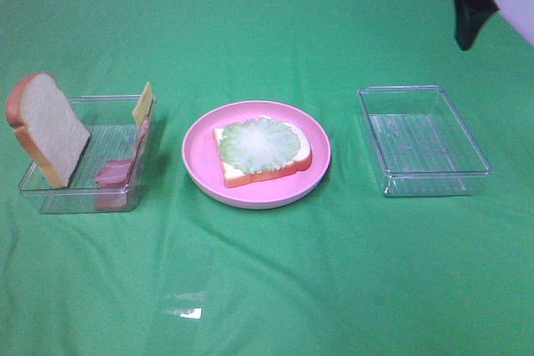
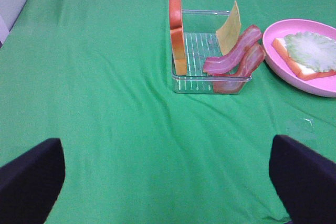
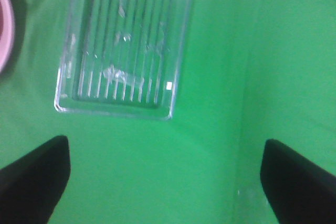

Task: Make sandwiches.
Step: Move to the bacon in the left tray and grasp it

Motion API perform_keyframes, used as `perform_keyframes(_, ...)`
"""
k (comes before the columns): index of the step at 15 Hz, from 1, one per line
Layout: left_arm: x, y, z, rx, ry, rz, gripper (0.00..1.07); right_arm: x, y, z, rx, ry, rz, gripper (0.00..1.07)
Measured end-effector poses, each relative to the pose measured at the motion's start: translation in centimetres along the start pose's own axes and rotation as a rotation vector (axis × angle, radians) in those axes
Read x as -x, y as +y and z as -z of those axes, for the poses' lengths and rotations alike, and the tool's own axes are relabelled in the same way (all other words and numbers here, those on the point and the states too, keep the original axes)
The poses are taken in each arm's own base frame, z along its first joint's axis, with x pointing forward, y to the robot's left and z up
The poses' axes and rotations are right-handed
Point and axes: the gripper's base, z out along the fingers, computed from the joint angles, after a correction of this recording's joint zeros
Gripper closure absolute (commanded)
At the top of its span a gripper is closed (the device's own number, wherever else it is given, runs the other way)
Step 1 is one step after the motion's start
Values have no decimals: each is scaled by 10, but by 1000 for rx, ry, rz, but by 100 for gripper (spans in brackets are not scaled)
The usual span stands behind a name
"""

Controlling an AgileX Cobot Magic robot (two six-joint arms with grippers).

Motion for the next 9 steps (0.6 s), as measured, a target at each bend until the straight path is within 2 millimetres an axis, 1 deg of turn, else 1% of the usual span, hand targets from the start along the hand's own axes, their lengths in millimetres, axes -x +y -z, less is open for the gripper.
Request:
perform_keyframes(2,0,0,0,0,0,0,9,-43,-9,12,-7,7,-9,12)
perform_keyframes(3,0,0,0,0,0,0,9,-56,-11,15,-6,4,-11,12)
perform_keyframes(5,0,0,0,0,0,0,9,-101,-17,26,-4,-20,-20,12)
perform_keyframes(8,0,0,0,0,0,0,9,-162,-25,46,9,-128,-84,12)
perform_keyframes(9,0,0,0,0,0,0,9,-172,-26,50,13,-157,-95,12)
